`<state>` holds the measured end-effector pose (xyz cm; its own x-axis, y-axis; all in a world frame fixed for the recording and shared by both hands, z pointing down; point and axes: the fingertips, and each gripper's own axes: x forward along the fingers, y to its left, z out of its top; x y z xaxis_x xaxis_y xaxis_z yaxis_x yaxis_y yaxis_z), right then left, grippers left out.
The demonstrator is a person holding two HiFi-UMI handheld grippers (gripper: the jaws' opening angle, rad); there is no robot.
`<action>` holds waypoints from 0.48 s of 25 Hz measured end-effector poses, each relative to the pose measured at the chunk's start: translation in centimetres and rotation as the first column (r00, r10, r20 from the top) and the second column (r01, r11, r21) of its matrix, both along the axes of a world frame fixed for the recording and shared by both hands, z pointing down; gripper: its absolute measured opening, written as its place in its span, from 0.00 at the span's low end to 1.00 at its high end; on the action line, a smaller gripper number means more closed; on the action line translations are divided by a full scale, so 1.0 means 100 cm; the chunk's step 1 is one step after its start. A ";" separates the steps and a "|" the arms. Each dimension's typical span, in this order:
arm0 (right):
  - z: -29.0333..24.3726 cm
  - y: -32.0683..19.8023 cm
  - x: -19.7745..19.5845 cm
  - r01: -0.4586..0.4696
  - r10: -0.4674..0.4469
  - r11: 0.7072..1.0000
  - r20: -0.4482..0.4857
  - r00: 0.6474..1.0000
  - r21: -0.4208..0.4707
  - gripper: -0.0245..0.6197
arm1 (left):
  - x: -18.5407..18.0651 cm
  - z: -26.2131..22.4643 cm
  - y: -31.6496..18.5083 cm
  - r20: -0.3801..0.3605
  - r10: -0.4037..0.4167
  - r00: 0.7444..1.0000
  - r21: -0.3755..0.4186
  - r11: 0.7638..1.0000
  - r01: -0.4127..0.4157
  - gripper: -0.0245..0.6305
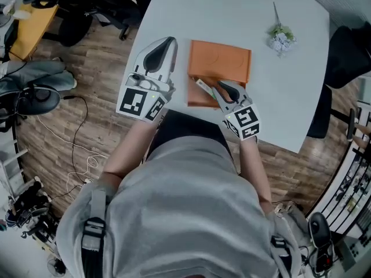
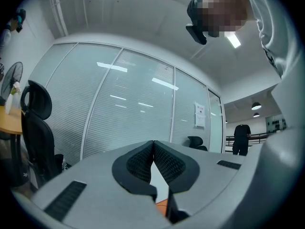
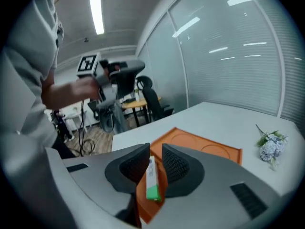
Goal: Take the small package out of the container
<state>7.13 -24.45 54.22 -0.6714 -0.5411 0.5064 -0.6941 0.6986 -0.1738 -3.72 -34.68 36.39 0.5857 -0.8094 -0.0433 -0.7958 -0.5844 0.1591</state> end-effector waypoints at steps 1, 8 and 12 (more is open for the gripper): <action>0.016 0.003 -0.007 0.032 -0.033 0.999 -0.040 0.999 -0.025 0.14 | -0.002 0.003 -0.002 0.004 0.003 1.000 -0.007 1.000 -0.003 0.07; 0.084 0.010 -0.031 0.164 -0.187 0.980 -0.223 0.957 -0.115 0.31 | -0.011 0.020 -0.011 0.025 0.019 1.000 -0.039 0.999 -0.018 0.07; 0.107 0.007 -0.032 0.203 -0.229 0.973 -0.353 0.907 -0.111 0.31 | -0.015 0.025 -0.012 0.030 0.017 0.999 -0.048 0.999 -0.015 0.07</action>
<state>3.91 -23.76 64.87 -0.5321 -0.3579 0.7673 -0.5518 0.8340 0.0063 -5.23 -35.86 38.84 0.5991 -0.8006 0.0137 -0.7912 -0.5893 0.1632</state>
